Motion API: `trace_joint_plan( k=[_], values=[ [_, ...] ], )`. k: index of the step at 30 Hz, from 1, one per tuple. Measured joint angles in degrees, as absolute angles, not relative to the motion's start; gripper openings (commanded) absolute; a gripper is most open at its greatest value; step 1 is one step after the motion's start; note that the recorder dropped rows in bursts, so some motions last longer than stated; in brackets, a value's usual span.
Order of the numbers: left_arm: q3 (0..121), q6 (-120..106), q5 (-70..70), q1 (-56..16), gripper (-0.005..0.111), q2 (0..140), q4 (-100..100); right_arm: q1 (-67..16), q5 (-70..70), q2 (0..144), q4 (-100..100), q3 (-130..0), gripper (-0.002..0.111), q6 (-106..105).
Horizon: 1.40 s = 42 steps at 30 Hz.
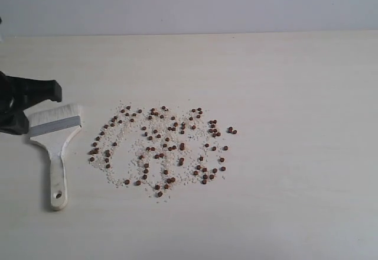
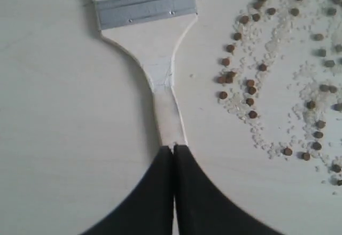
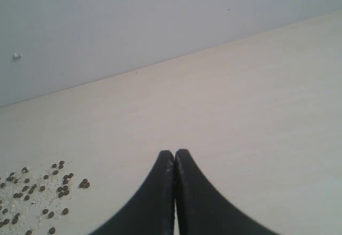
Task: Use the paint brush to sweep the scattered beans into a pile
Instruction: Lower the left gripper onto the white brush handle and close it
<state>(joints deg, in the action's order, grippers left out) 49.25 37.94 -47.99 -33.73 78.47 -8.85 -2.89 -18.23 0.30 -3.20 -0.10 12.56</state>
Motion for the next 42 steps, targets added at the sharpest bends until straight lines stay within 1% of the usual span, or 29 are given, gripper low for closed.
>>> trace_joint_plan(
  k=[2, 3, 4, 5, 6, 7, 8, 12, 16, 18, 27, 42],
  values=[
    [49.3, 41.0, -48.0, -34.9, 0.003, 81.7, -9.5, -2.9, -18.2, 0.3, -3.2, -0.1, 0.000, 12.6],
    [49.3, 42.0, -47.9, -34.9, 0.012, 82.7, -10.0, -2.9, -18.2, 0.3, -3.2, -0.1, 0.000, 12.6],
    [49.3, 43.4, -47.1, -34.9, 0.016, 85.2, -10.6, -2.9, -18.2, 0.3, -3.2, -0.1, 0.000, 12.6],
    [49.3, 44.0, -46.6, -34.9, 0.030, 86.4, -10.6, -2.9, -18.2, 0.3, -3.2, -0.1, 0.000, 12.6],
    [49.3, 45.3, -44.8, -34.7, 0.040, 88.7, -10.6, -2.9, -18.2, 0.3, -3.2, -0.1, 0.000, 12.6],
    [49.3, 45.7, -43.8, -34.3, 0.047, 90.5, -10.6, -2.9, -18.2, 0.3, -3.2, -0.1, 0.000, 12.6],
    [49.3, 45.9, -43.2, -34.1, 0.052, 91.7, -10.8, -2.9, -18.2, 0.3, -3.2, -0.1, 0.000, 12.6],
    [49.3, 46.0, -42.6, -32.2, 0.053, 95.6, -10.5, -2.9, -18.2, 0.3, -3.2, -0.1, 0.000, 12.6],
    [49.3, 42.0, -41.2, -28.7, 0.053, 99.3, -5.4, -2.9, -18.2, 0.3, -3.2, -0.1, 0.000, 12.6],
    [50.1, 41.1, -41.1, -28.2, 0.053, 100.6, -4.6, -2.9, -18.2, 0.3, -3.2, -0.1, 0.000, 12.6],
    [55.7, 36.0, -40.7, -28.1, 0.053, 106.5, 0.5, -2.9, -18.2, 0.3, -3.2, -0.1, 0.000, 12.6],
    [55.8, 36.0, -41.9, -28.1, 0.053, 108.9, 0.6, -2.9, -18.2, 0.3, -3.2, -0.1, 0.000, 12.6]
  ],
)
